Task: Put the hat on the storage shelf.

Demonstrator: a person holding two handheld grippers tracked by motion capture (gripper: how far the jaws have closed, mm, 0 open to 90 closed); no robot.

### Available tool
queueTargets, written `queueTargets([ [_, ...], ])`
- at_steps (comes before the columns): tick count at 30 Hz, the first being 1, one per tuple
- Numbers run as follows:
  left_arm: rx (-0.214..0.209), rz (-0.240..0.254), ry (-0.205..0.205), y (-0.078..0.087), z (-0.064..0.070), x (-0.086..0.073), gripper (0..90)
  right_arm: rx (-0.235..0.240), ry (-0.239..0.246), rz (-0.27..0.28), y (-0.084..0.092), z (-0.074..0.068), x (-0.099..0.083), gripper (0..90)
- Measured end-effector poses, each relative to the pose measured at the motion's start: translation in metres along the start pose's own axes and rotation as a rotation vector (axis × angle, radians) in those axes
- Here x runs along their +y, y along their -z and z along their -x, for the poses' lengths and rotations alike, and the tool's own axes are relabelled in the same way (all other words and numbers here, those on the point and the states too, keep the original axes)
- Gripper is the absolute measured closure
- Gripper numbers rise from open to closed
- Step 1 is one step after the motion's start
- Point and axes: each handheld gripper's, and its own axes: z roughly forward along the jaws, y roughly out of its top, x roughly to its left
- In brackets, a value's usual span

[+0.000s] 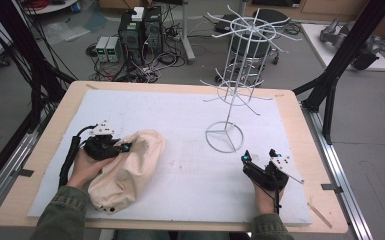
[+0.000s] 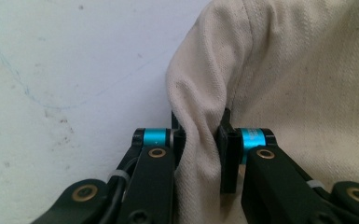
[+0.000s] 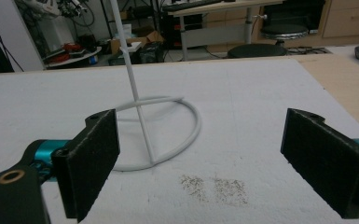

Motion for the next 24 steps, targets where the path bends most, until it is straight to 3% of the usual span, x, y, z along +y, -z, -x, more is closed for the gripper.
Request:
queueTargets([
  [4,-0.023,0.061,0.047,0.008,0.001,0.003,80.6,-0.002,0.002,0.003,0.001,0.000,0.000,10.7],
  [10,-0.029,0.122,0.041,0.015,0.007,0.009,80.5,0.001,-0.002,-0.001,0.000,0.000,0.000,10.7],
  [17,-0.047,0.223,0.077,0.027,0.008,0.015,80.3,0.004,-0.004,0.001,0.000,0.001,0.000,10.7],
  [21,-0.040,0.257,0.061,0.035,0.009,0.018,80.1,0.004,-0.014,0.000,0.001,0.000,0.000,10.7],
  [24,-0.043,0.304,0.075,0.042,0.009,0.021,80.1,0.008,-0.015,0.003,0.001,0.001,0.000,10.8],
])
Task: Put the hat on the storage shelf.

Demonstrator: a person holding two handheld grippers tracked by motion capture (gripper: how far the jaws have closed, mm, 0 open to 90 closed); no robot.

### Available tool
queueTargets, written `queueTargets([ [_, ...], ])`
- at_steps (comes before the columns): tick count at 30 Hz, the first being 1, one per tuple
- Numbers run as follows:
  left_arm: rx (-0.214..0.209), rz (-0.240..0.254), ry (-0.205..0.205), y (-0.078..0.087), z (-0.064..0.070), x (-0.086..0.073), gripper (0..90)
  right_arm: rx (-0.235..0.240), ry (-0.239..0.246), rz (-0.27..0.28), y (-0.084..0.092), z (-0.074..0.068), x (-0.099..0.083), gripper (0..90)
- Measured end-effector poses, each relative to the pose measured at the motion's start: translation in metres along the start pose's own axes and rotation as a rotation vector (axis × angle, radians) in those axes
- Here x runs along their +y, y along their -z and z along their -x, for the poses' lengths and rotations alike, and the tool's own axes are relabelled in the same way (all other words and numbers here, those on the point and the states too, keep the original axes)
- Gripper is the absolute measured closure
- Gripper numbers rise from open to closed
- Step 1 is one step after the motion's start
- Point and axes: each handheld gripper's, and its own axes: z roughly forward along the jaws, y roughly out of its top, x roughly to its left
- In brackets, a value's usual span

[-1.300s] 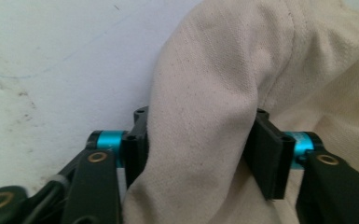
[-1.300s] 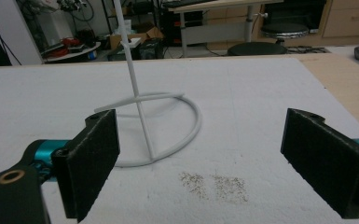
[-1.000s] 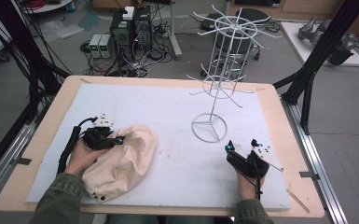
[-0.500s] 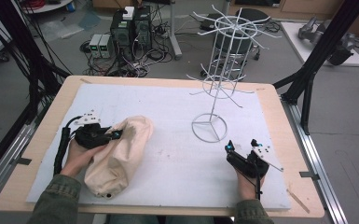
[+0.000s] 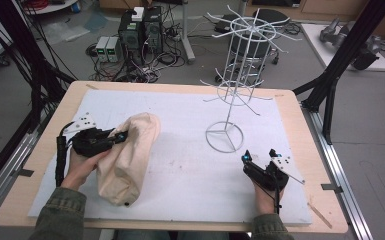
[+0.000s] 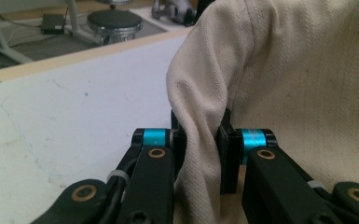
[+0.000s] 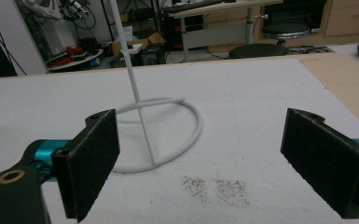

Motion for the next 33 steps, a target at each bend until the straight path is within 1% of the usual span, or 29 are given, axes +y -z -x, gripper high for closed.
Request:
queueTargets([
  [3,-0.020,0.054,0.023,0.006,-0.001,0.004,80.1,0.004,-0.005,-0.001,0.000,0.000,0.000,10.8],
  [7,-0.046,0.116,0.013,0.012,0.002,0.010,80.1,0.007,-0.008,0.002,0.000,-0.001,0.000,10.7],
  [10,-0.080,0.161,0.015,0.016,0.006,0.016,80.1,0.010,-0.006,0.011,0.000,-0.001,0.000,10.7],
  [15,-0.094,0.184,0.004,0.019,0.015,0.032,79.8,0.024,-0.004,0.010,-0.001,-0.001,0.001,10.7],
  [16,-0.105,0.191,-0.002,0.019,0.017,0.036,79.8,0.030,-0.010,0.008,-0.001,-0.002,0.001,10.7],
  [17,-0.112,0.197,-0.010,0.019,0.020,0.041,79.8,0.039,-0.022,0.005,-0.001,-0.002,0.000,10.8],
  [18,-0.118,0.201,-0.028,0.020,0.023,0.045,79.8,0.045,-0.026,0.005,-0.001,-0.002,0.001,10.7],
  [19,-0.125,0.216,-0.041,0.020,0.028,0.051,79.8,0.049,-0.027,0.006,-0.001,-0.002,0.001,10.7],
  [21,-0.150,0.238,-0.048,0.020,0.032,0.060,79.8,0.055,-0.028,0.009,-0.002,-0.002,0.001,10.8],
  [22,-0.157,0.247,-0.051,0.020,0.034,0.063,79.9,0.058,-0.028,0.009,-0.002,-0.003,0.001,10.7],
  [23,-0.156,0.253,-0.062,0.020,0.036,0.068,79.8,0.061,-0.030,0.004,-0.002,-0.003,0.001,10.7],
  [24,-0.155,0.259,-0.064,0.020,0.037,0.071,79.8,0.063,-0.020,0.010,-0.003,-0.003,0.001,10.7],
  [29,-0.159,0.289,-0.061,0.022,0.040,0.085,79.8,0.092,-0.017,0.005,-0.003,-0.005,0.001,10.7],
  [31,-0.161,0.308,-0.060,0.023,0.041,0.091,79.8,0.091,-0.012,0.008,-0.003,-0.005,0.001,10.7],
  [33,-0.168,0.327,-0.068,0.025,0.042,0.099,79.8,0.089,-0.016,0.010,-0.003,-0.005,0.001,10.7],
])
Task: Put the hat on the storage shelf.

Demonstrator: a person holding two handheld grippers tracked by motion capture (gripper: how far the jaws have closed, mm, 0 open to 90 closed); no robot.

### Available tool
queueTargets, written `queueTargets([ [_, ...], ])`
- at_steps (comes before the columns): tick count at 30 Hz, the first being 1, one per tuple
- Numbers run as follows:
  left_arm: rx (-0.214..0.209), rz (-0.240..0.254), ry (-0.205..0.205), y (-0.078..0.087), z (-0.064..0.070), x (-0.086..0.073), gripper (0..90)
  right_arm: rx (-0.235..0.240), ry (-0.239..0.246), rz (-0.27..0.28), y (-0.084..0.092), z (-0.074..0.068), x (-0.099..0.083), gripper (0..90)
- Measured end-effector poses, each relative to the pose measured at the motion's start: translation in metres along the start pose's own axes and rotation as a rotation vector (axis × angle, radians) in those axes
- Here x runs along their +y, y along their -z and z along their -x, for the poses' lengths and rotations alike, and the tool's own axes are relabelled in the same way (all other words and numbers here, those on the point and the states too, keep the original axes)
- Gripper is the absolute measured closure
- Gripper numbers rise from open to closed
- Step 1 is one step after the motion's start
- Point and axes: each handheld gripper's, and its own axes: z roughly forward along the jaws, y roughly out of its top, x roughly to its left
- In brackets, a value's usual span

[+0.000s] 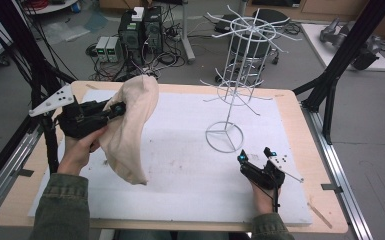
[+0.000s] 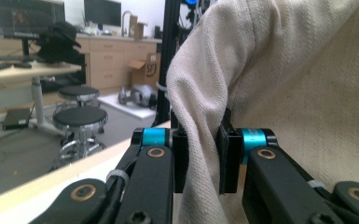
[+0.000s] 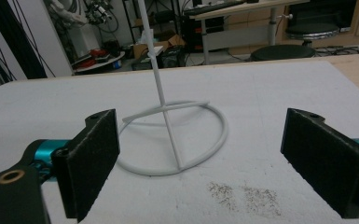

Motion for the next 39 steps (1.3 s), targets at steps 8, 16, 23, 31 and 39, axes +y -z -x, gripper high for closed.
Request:
queueTargets([
  [8,0.008,0.034,-0.055,-0.009,0.007,0.026,79.9,-0.010,0.034,0.008,0.003,0.000,0.001,10.7],
  [16,0.015,0.068,-0.077,-0.025,0.006,0.052,79.8,-0.041,0.044,0.033,0.007,0.000,0.005,10.7],
  [23,-0.003,0.101,-0.084,-0.046,0.003,0.067,79.8,-0.051,0.038,0.024,0.006,0.002,0.005,10.7],
  [31,-0.005,0.119,-0.104,-0.066,-0.001,0.084,79.7,-0.040,0.041,0.027,0.006,0.002,0.005,10.7],
  [39,-0.002,0.137,-0.119,-0.089,-0.001,0.103,79.2,-0.037,0.035,0.030,0.007,0.003,0.005,10.7],
])
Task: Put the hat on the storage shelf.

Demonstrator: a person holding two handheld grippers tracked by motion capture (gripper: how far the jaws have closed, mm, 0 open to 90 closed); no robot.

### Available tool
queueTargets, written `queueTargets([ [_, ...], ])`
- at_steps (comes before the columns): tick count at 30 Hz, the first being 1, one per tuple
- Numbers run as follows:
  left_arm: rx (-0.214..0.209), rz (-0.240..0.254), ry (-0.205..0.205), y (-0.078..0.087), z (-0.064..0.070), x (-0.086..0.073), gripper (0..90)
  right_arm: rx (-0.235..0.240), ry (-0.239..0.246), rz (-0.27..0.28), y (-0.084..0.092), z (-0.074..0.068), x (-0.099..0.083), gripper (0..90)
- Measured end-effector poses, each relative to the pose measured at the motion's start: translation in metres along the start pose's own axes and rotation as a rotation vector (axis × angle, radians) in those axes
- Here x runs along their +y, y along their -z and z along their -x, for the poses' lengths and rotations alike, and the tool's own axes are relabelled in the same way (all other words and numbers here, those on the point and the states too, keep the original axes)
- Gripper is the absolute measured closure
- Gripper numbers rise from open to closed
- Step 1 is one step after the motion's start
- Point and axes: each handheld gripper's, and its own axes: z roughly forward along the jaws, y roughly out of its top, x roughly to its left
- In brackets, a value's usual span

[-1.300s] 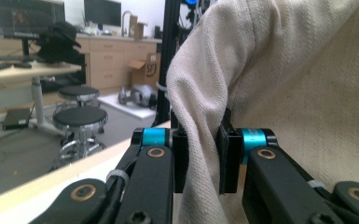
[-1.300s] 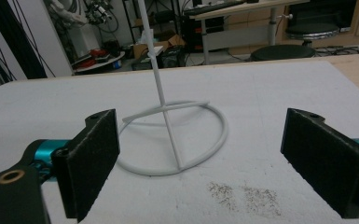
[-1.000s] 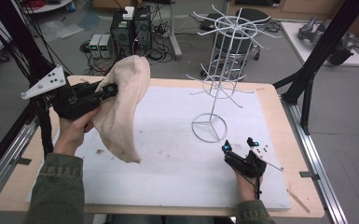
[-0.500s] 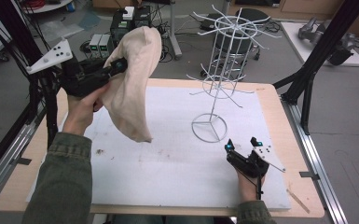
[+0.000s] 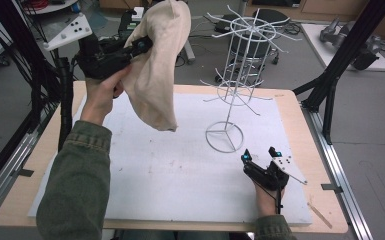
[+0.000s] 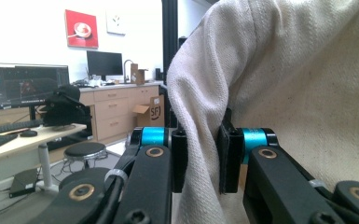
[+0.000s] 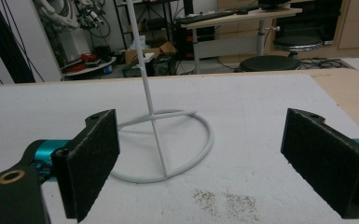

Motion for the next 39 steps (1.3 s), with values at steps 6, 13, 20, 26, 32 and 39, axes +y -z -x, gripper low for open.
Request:
queueTargets([
  [6,0.014,-0.019,-0.013,-0.032,0.001,0.002,79.1,0.009,0.007,0.001,0.002,-0.002,0.000,10.7],
  [13,-0.009,-0.018,-0.022,-0.071,0.005,0.006,79.1,0.026,0.009,-0.012,0.002,-0.003,-0.001,10.7],
  [20,-0.011,-0.017,-0.023,-0.099,0.010,0.011,79.0,0.025,0.005,-0.001,0.002,-0.002,-0.001,10.7],
  [26,0.003,-0.020,-0.016,-0.113,0.010,0.011,79.0,0.030,0.004,-0.010,0.003,-0.001,-0.001,10.7],
  [32,0.023,-0.026,-0.034,-0.122,0.013,0.010,78.4,0.028,0.009,-0.008,0.003,-0.001,-0.002,10.7],
  [39,0.035,-0.073,-0.050,-0.128,0.014,0.003,78.3,0.029,0.009,-0.010,0.004,-0.001,-0.002,10.7],
])
